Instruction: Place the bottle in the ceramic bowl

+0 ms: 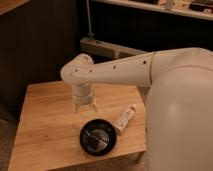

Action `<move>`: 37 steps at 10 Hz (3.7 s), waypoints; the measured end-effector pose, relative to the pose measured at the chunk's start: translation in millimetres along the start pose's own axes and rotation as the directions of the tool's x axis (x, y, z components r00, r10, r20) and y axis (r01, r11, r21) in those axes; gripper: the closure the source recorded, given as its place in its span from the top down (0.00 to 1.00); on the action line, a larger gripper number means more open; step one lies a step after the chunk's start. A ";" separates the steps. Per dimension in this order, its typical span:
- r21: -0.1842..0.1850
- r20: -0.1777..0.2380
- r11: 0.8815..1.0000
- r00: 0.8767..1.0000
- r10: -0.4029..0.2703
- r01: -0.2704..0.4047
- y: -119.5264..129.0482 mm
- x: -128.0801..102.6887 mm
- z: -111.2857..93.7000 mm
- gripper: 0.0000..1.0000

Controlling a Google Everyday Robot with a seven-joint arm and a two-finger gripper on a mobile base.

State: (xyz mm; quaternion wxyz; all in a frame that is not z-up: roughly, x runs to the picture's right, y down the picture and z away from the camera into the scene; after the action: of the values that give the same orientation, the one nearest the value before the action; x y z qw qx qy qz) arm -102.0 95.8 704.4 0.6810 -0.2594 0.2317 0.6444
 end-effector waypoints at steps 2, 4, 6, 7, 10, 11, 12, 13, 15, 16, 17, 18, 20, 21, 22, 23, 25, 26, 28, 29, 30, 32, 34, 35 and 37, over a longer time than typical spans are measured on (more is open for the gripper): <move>0.000 0.000 1.000 1.000 0.000 0.000 0.0 0.0 0.0 0.65; 0.000 0.000 1.000 1.000 0.000 0.000 0.0 0.0 0.0 0.65; 0.000 0.000 1.000 1.000 0.000 0.000 0.0 0.0 0.0 0.65; 0.000 0.000 1.000 1.000 0.000 0.000 0.0 0.0 0.0 0.65; 0.000 0.000 1.000 1.000 0.000 0.000 0.0 0.0 0.0 0.65; 0.000 0.000 1.000 1.000 0.000 0.000 0.0 0.0 0.0 0.65; 0.000 0.000 1.000 1.000 0.000 0.000 0.0 0.0 0.0 0.65; 0.000 0.000 1.000 1.000 0.000 0.000 0.0 0.0 0.0 0.65; 0.000 0.000 1.000 1.000 0.000 0.000 0.0 0.0 0.0 0.65; 0.000 0.000 1.000 1.000 0.000 0.000 0.0 0.0 0.0 0.65; 0.000 0.000 1.000 1.000 0.000 0.000 0.0 0.0 0.0 0.65; 0.000 0.000 1.000 1.000 0.000 0.000 0.0 0.0 0.0 0.65; 0.001 0.002 1.000 1.000 0.004 -0.004 -1.5 0.1 -0.6 0.65; 0.000 0.008 1.000 0.999 0.031 -0.031 -7.0 -0.8 -3.4 0.65; 0.002 0.015 0.998 0.998 0.056 -0.056 -18.4 -3.3 -5.2 0.65; 0.001 0.022 0.996 0.995 0.094 -0.094 -36.5 -4.2 -8.0 0.65; -0.004 0.035 0.983 0.982 0.184 -0.184 -84.0 0.2 -12.7 0.65; -0.008 0.041 0.971 0.970 0.238 -0.238 -112.7 3.9 -13.8 0.65; -0.018 0.047 0.935 0.934 0.354 -0.354 -169.4 12.4 -12.0 0.65; -0.021 0.047 0.913 0.912 0.407 -0.407 -194.6 15.7 -8.6 0.65; -0.024 0.048 0.892 0.890 0.453 -0.452 -215.0 17.3 -4.3 0.65; -0.038 0.053 0.840 0.838 0.543 -0.542 -254.3 17.6 9.4 0.65; -0.042 0.060 0.824 0.822 0.566 -0.565 -267.1 9.2 19.9 0.65; -0.048 0.056 0.814 0.812 0.581 -0.579 -267.8 0.1 29.0 0.65; -0.061 0.039 0.798 0.798 0.602 -0.599 -257.9 -20.4 55.0 0.65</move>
State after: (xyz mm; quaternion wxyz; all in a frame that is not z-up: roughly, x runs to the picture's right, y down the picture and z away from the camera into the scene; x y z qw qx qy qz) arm 153.1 107.2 773.5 0.4421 -0.1699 0.2676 0.8391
